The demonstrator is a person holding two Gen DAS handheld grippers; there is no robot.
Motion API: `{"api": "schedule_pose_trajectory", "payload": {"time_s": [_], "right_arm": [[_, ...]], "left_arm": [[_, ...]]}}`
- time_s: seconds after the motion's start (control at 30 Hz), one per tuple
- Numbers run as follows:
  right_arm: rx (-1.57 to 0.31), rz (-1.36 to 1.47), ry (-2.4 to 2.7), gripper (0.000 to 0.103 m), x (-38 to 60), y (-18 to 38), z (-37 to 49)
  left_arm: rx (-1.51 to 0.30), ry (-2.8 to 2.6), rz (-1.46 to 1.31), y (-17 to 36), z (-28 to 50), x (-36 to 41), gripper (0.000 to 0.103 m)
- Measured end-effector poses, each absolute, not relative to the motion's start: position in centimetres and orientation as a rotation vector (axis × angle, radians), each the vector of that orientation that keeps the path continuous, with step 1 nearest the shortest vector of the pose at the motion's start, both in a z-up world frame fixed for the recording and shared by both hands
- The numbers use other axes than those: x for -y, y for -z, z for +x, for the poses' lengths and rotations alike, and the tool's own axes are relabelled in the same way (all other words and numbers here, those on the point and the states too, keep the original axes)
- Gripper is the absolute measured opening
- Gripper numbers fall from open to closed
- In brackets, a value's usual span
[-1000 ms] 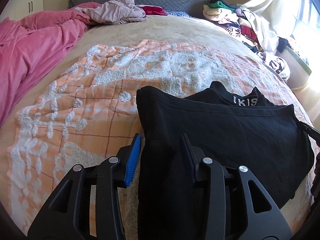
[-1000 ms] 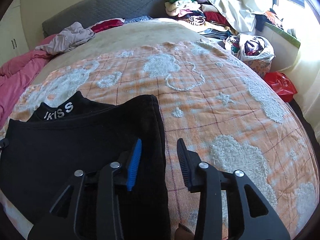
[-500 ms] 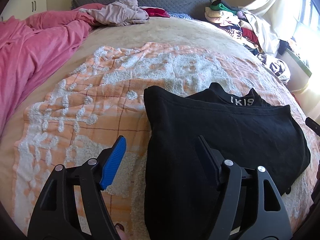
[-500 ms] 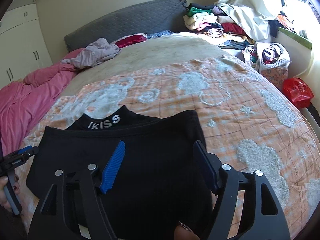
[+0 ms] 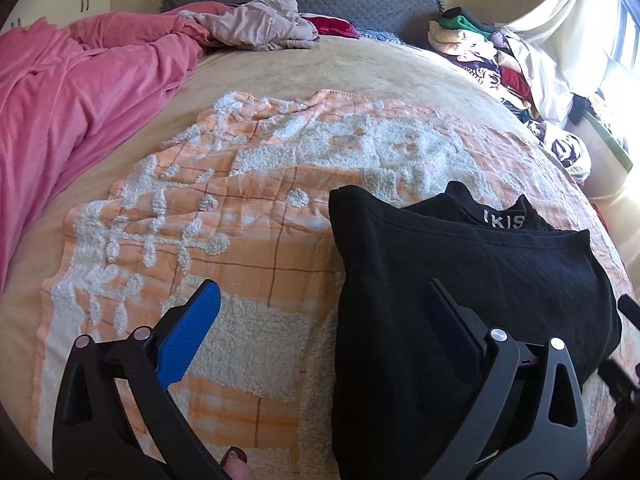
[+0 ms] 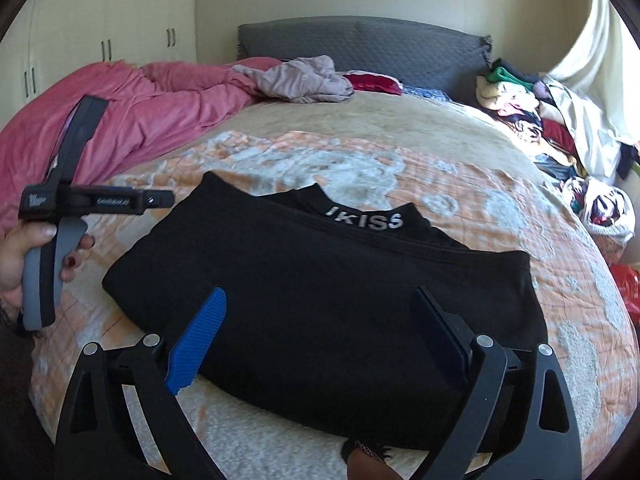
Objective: Fold small clothes
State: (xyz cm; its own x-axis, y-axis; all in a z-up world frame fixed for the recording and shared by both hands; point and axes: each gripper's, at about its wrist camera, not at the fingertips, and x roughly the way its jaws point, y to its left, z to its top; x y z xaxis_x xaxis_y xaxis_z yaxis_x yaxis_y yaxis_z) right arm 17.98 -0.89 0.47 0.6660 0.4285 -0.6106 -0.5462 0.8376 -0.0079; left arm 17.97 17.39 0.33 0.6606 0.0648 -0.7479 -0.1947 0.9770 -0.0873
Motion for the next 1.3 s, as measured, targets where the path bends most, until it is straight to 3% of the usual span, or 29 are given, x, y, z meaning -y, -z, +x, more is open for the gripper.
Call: {"api": "schedule_pose_trajectory", "payload": {"time_s": [0.53, 1.1, 1.2, 1.27, 1.3], "right_arm": [[-0.639, -0.486, -0.69, 0.094, -9.4, 3.3, 13.6], [-0.586, -0.637, -0.48, 0.092, -14.3, 6.3, 17.3], [-0.561, -0.583, -0.517, 0.067, -13.2, 5.5, 17.5], [-0.528, -0.568, -0.541, 0.041, -12.6, 5.1, 17.0], [-0.512, -0.567, -0.542, 0.034, -12.3, 5.0, 16.8]], "left_arm": [[-0.882, -0.195, -0.182, 0.7, 18.7, -19.8, 0.094], [-0.913, -0.16, -0.2, 1.6, 19.7, -19.2, 0.094], [-0.919, -0.137, -0.192, 1.7, 20.2, -18.3, 0.094], [-0.922, -0.12, -0.194, 1.6, 20.5, -17.8, 0.094], [-0.921, -0.113, -0.192, 1.5, 20.6, -17.4, 0.094]]}}
